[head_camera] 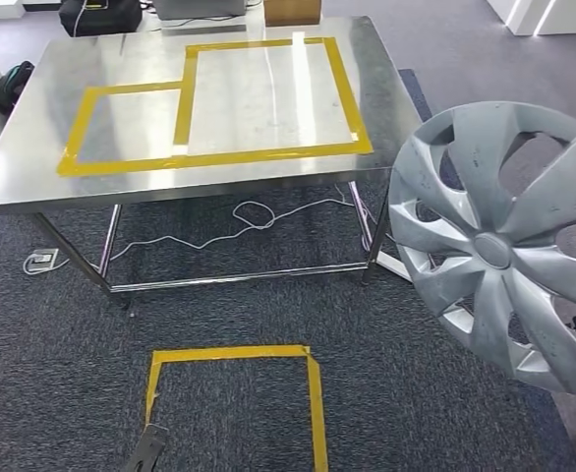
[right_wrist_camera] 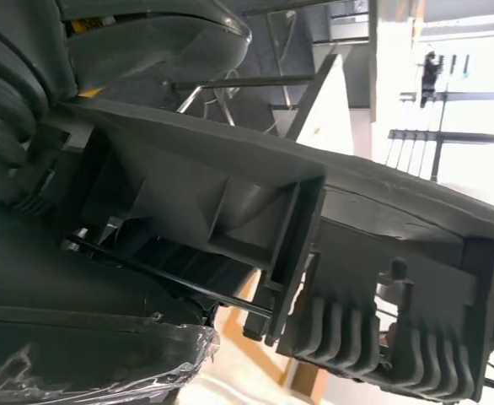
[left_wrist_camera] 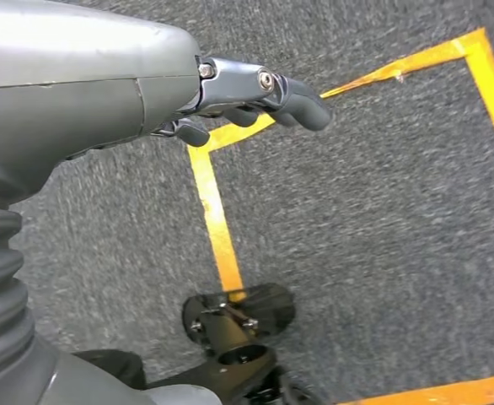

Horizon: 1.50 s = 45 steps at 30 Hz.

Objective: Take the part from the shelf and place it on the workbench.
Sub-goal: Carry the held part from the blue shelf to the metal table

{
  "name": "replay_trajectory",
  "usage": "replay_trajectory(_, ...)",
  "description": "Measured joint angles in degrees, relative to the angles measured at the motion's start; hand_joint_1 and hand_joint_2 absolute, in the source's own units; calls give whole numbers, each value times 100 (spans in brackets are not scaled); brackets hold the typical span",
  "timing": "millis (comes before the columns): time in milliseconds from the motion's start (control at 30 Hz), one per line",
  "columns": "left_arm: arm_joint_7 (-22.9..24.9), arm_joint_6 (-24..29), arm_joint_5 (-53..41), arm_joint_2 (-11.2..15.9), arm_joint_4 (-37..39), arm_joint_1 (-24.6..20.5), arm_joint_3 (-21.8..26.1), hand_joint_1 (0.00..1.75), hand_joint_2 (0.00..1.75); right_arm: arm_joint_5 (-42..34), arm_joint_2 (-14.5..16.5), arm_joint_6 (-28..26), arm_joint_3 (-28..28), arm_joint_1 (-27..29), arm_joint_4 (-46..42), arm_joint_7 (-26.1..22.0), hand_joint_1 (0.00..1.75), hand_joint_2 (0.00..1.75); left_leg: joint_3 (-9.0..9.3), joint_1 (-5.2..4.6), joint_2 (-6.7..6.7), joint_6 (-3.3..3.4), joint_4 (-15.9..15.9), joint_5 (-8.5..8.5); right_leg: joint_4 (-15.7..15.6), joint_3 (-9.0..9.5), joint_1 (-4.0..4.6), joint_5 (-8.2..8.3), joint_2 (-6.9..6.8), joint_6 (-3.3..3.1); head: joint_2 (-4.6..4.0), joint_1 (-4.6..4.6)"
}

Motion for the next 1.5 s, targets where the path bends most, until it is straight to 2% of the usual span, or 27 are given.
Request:
replay_trajectory(67,-56,-8,26,3,0,-22,2,0,175,41,-63,-7,-9,25,-24,1,175,175,-98,5,30,-52,229,-148,5,22,-5,-27,-8,-85,0,-15)
replay_trajectory(100,-75,-19,7,2,0,-34,1,0,175,60,-87,-14,-12,25,-36,-8,175,175,-245,5,46,-75,521,-292,3,38,-7,-40,-15,-119,0,-26)
replay_trajectory(167,-98,-40,-52,-3,0,-50,-7,0,175,156,-114,-60,-7,1,-48,-54,175,175,-709,4,58,-90,1344,-597,2,60,2,-71,-25,-164,0,-37)
replay_trajectory(200,-100,-46,-75,-8,0,-51,-9,0,175,237,-118,-102,7,-18,-45,-93,175,175,-904,3,59,-83,1647,-647,3,77,9,-89,-26,-178,0,-37)
replay_trajectory(233,-101,-48,-84,-15,0,-53,-10,0,175,325,-119,-152,27,-37,-43,-133,175,175,-1007,-1,59,-68,1750,-579,3,105,16,-112,-26,-185,0,-37)
replay_trajectory(267,-100,-50,-85,-22,0,-56,-10,0,175,402,-119,-198,48,-53,-40,-170,175,175,-993,-6,59,-43,1618,-396,3,145,23,-141,-25,-185,0,-38)
replay_trajectory(333,-99,-52,-85,-28,0,-68,-11,0,175,489,-119,-263,72,-79,-38,-218,175,175,-716,-32,70,41,888,108,0,237,33,-209,-25,-167,0,-36)
replay_trajectory(400,-99,-59,-92,-33,0,-86,-14,0,175,566,-117,-324,91,-116,-34,-283,175,175,-447,-62,93,99,270,318,2,280,53,-273,-22,-119,0,-31)
replay_trajectory(500,-90,-70,-108,-44,0,-103,-30,0,175,855,-107,-534,158,-171,-33,-529,175,175,-367,-75,94,115,79,242,-51,309,52,-312,-29,-15,0,-30)
replay_trajectory(567,-50,-57,-130,-48,0,-95,-40,0,175,1086,-38,-751,202,-241,-41,-823,175,175,-309,-52,79,162,29,219,72,263,46,-398,-40,45,0,-10)
replay_trajectory(600,-19,-46,-144,-49,0,-92,-45,0,175,1175,36,-870,218,-304,-53,-1002,175,175,-274,-39,74,186,10,202,319,134,45,-508,-43,66,0,3)
replay_trajectory(667,33,-20,-171,-50,0,-79,-53,0,175,1305,262,-1081,245,-445,-103,-1371,175,175,-222,-39,71,225,5,147,1107,-330,48,-792,-43,92,0,24)
replay_trajectory(700,54,-8,-184,-50,0,-66,-57,0,175,1367,394,-1150,257,-501,-144,-1543,175,175,-188,-42,68,230,5,114,1446,-558,48,-858,-43,100,0,25)
replay_trajectory(733,66,2,-196,-50,0,-51,-62,0,175,1450,525,-1189,266,-542,-203,-1694,175,175,-139,-43,61,229,5,75,1598,-699,48,-805,-43,103,0,26)
replay_trajectory(767,73,10,-207,-49,0,-38,-70,0,175,1543,637,-1202,272,-576,-272,-1829,175,175,-75,-42,53,224,6,30,1521,-730,46,-627,-44,103,0,27)
replay_trajectory(833,79,17,-219,-45,0,-28,-96,0,175,1738,798,-1152,281,-646,-442,-2029,175,175,76,-39,34,188,6,-76,831,-503,38,-87,-44,110,0,27)
replay_trajectory(867,80,17,-222,-42,0,-35,-111,0,175,1805,847,-1110,286,-684,-513,-2082,175,175,128,-46,24,160,13,-124,480,-352,41,84,-36,110,0,28)
replay_trajectory(900,81,17,-224,-38,0,-43,-125,0,175,1869,884,-1059,291,-721,-578,-2107,175,175,153,-55,16,129,23,-157,233,-238,44,154,-28,86,0,25)
replay_trajectory(1067,79,-8,-218,-29,0,-74,-151,0,175,2215,773,-793,291,-786,-716,-2012,175,175,100,-65,28,2,144,-290,69,-124,43,15,-9,-125,0,-30)
replay_trajectory(1133,74,-22,-207,-30,0,-93,-154,0,175,2250,602,-721,289,-844,-717,-1907,175,175,-191,-51,50,-57,686,-536,56,-76,33,-28,-16,-189,0,-50)
replay_trajectory(1200,70,-30,-192,-31,0,-90,-154,0,175,2284,425,-703,289,-911,-713,-1768,175,175,-678,-35,57,-79,1469,-779,56,-31,35,-83,-18,-215,0,-57)
replay_trajectory(1233,68,-30,-180,-31,0,-82,-154,0,175,2304,339,-705,289,-933,-708,-1694,175,175,-852,-31,58,-78,1692,-766,56,7,37,-117,-16,-213,0,-58)
replay_trajectory(1267,66,-30,-169,-31,0,-74,-154,0,175,2323,256,-708,289,-949,-702,-1636,175,175,-923,-30,58,-68,1704,-624,56,59,37,-156,-13,-206,0,-57)
replay_trajectory(1300,63,-30,-159,-31,0,-70,-154,0,175,2335,185,-710,289,-961,-697,-1594,175,175,-883,-30,58,-51,1494,-375,56,124,37,-201,-12,-195,0,-58)
replay_trajectory(1367,60,-27,-148,-28,0,-68,-153,0,175,2346,71,-716,289,-993,-693,-1561,175,175,-634,-41,63,-2,799,128,50,248,44,-305,-11,-148,0,-56)
replay_trajectory(1433,55,-19,-136,-30,0,-73,-153,0,175,2387,-23,-778,286,-1029,-692,-1507,175,175,-413,-55,65,49,291,225,26,317,57,-376,-5,-78,0,-53)
replay_trajectory(1500,50,-2,-110,-35,0,-75,-152,0,175,2489,-116,-919,272,-1034,-687,-1405,175,175,-330,-57,59,102,147,107,-10,368,60,-381,-6,1,0,-53)
